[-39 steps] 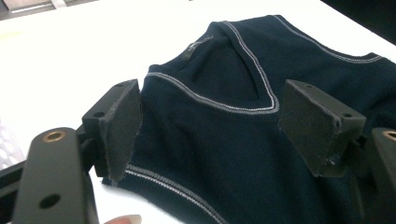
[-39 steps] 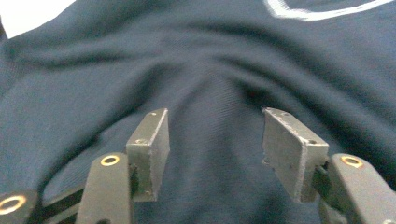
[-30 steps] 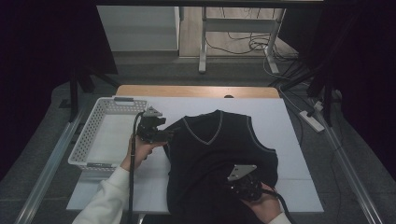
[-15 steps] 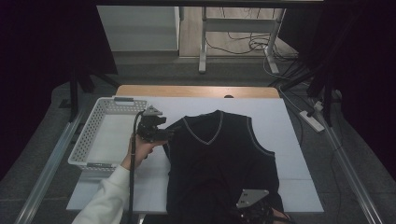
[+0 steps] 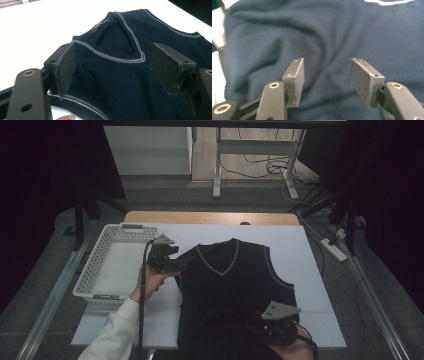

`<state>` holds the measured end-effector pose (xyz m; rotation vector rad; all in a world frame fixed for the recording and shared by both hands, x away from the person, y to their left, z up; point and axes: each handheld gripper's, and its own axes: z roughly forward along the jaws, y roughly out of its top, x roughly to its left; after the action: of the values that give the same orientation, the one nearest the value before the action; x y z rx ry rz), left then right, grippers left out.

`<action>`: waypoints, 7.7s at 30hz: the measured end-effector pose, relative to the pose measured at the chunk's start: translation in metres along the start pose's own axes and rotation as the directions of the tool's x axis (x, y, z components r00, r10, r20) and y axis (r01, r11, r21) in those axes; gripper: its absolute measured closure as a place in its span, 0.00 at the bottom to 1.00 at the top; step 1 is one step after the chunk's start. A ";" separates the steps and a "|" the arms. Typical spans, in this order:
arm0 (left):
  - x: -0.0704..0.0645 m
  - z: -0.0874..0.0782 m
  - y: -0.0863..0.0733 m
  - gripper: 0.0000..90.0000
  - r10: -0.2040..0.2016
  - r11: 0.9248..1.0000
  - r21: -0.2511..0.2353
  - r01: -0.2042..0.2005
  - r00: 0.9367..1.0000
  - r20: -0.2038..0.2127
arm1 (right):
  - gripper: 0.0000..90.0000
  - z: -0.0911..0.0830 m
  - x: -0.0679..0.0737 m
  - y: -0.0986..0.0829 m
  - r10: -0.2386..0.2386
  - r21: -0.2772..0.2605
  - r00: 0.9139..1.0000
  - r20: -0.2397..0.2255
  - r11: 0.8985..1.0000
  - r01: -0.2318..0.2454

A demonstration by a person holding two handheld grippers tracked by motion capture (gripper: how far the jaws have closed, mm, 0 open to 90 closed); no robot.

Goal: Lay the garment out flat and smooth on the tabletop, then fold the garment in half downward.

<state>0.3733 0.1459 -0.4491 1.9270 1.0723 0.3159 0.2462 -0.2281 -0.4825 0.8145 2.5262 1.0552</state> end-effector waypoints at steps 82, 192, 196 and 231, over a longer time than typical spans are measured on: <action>-0.005 0.003 -0.001 0.24 0.024 0.999 0.022 -0.024 1.000 -0.001 | 0.50 -0.023 -0.140 -0.019 0.306 -0.076 0.912 0.274 0.952 -0.296; -0.023 0.043 0.011 0.18 0.138 0.983 0.127 -0.135 0.990 -0.016 | 0.36 0.019 -0.065 0.005 0.102 -0.095 0.995 -0.015 0.990 -0.103; -0.024 0.052 0.013 0.18 0.150 0.979 0.147 -0.145 0.988 -0.030 | 0.36 0.020 -0.064 0.005 0.097 -0.090 0.995 -0.012 0.991 -0.098; 0.007 0.115 0.003 0.18 0.096 0.945 0.325 -0.034 0.980 -0.176 | 0.35 0.026 -0.060 0.002 0.079 -0.051 0.997 -0.015 0.996 -0.080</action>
<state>0.4457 0.0841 -0.5149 2.2613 1.2479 0.3878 0.3067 -0.2479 -0.4964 0.9031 2.4848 1.1493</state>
